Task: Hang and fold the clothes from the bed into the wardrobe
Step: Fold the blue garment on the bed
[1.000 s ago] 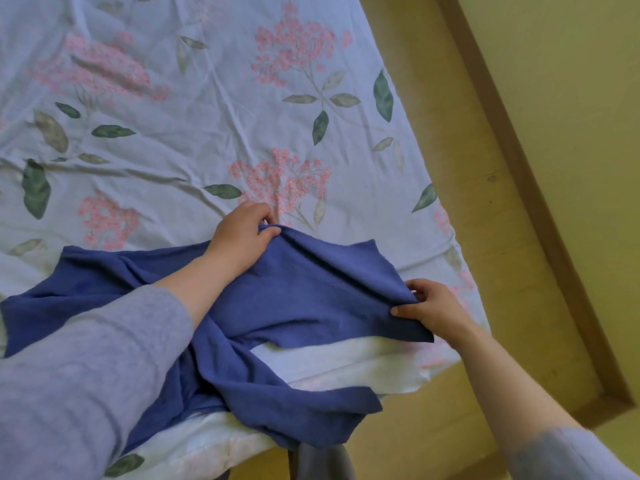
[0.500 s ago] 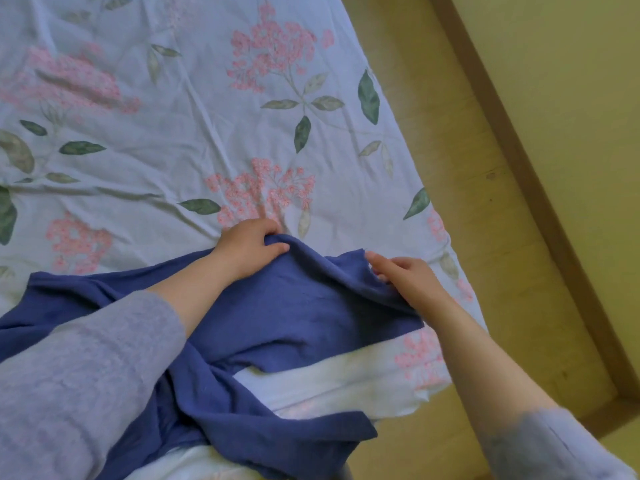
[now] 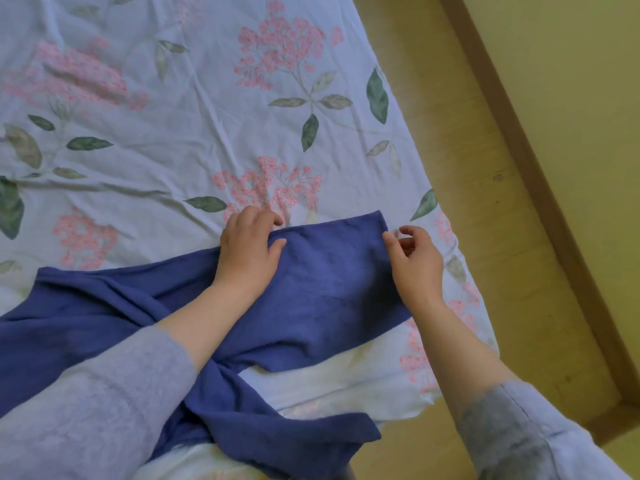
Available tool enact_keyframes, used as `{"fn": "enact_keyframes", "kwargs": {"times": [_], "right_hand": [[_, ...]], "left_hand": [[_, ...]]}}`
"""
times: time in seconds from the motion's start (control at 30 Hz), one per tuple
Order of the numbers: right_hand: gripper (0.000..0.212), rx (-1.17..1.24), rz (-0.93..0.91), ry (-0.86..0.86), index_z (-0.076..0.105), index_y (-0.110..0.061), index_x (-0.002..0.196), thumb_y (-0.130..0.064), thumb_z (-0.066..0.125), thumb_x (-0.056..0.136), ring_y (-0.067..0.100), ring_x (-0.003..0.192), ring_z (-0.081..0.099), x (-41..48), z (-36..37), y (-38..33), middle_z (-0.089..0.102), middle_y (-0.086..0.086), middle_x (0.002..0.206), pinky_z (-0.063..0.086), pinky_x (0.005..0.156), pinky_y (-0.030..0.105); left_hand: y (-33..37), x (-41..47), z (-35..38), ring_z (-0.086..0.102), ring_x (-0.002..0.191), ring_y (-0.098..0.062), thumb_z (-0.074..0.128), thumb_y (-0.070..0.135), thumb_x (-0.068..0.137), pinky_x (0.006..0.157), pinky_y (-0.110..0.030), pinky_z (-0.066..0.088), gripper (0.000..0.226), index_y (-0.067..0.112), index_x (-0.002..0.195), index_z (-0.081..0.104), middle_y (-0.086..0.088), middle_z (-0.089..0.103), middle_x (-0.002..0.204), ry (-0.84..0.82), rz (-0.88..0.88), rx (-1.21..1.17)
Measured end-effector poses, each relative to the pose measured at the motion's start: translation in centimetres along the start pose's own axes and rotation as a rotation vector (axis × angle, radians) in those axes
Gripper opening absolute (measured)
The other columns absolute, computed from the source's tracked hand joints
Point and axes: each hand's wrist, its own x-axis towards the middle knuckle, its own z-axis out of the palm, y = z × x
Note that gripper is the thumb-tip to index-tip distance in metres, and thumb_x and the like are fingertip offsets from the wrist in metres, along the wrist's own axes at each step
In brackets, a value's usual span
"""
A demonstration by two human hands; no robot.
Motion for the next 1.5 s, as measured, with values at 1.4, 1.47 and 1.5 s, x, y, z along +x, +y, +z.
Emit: {"fn": "enact_keyframes", "kwargs": {"times": [1.4, 1.47, 1.5], "right_hand": [[0.027, -0.299, 0.07, -0.384, 0.057, 0.001, 0.074, -0.019, 0.056, 0.091, 0.018, 0.058, 0.049, -23.2, 8.7, -6.4, 0.051, 0.008, 0.06, 0.039, 0.05, 0.025], [0.025, -0.316, 0.043, -0.411, 0.062, 0.001, 0.079, -0.02, 0.057, 0.092, 0.017, 0.061, 0.055, -23.2, 9.4, -6.4, 0.056, 0.012, 0.065, 0.043, 0.051, 0.022], [0.024, -0.31, 0.04, -0.415, 0.063, -0.001, 0.08, -0.021, 0.057, 0.092, 0.017, 0.063, 0.056, -23.1, 9.7, -6.4, 0.058, 0.012, 0.066, 0.044, 0.052, 0.023]], "left_hand": [[-15.0, -22.9, -7.6, 0.041, 0.117, -0.025, 0.073, 0.048, 0.077, 0.096, -0.035, 0.042, 0.073, 0.025, 0.137, 0.039, 0.001, 0.036, 0.134, -0.261, -0.277, 0.15], [-14.5, -22.5, -6.8, 0.042, 0.113, -0.027, 0.074, 0.047, 0.076, 0.091, -0.037, 0.043, 0.068, 0.024, 0.13, 0.038, -0.001, 0.035, 0.13, -0.29, -0.325, 0.237], [-14.5, -22.3, -6.7, 0.043, 0.111, -0.027, 0.072, 0.045, 0.078, 0.088, -0.038, 0.044, 0.064, 0.023, 0.127, 0.038, -0.002, 0.036, 0.129, -0.291, -0.329, 0.267]]}}
